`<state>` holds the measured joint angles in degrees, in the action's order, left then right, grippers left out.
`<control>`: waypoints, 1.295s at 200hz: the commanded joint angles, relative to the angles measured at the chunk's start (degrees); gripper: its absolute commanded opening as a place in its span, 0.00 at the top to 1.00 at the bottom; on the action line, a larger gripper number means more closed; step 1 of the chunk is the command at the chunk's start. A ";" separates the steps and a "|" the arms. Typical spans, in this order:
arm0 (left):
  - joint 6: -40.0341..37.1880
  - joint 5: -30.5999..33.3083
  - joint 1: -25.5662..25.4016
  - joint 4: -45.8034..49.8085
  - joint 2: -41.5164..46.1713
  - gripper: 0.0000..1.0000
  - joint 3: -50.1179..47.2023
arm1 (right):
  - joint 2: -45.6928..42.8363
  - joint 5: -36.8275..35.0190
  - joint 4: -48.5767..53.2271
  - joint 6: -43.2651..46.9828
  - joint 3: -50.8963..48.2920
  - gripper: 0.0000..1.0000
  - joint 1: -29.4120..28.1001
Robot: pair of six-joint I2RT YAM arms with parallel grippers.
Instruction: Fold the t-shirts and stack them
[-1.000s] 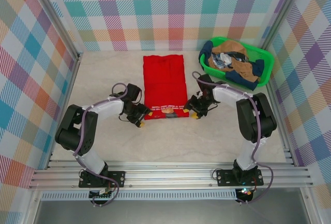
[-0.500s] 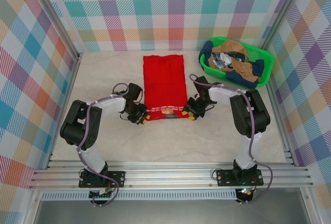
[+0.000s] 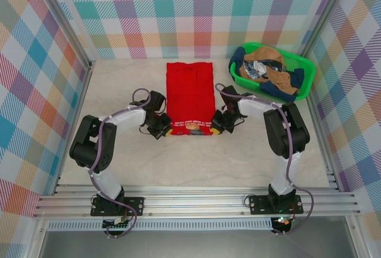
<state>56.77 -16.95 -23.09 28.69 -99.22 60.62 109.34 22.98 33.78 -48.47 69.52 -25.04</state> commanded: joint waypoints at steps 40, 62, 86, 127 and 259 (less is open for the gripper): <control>-8.26 -4.61 -8.20 13.76 15.14 1.00 -8.36 | -13.45 5.10 9.95 3.86 -10.85 1.00 -5.92; -7.91 -6.34 -11.67 18.64 21.92 1.00 -11.34 | -19.70 5.44 14.16 3.91 -15.00 1.00 -8.83; -7.92 -8.91 -15.62 24.09 29.11 1.00 -12.40 | -28.20 6.76 20.04 3.49 -17.93 1.00 -10.16; -5.74 -14.62 -19.35 25.96 38.14 1.00 -11.52 | -37.61 13.75 29.78 3.39 -15.36 1.00 -10.60; -0.96 -2.38 -11.78 21.61 33.04 1.00 4.09 | -27.73 5.79 35.67 3.86 6.92 1.00 -2.38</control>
<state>54.92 -21.71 -36.80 50.68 -62.85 61.58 78.83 29.98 68.66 -45.58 72.86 -28.95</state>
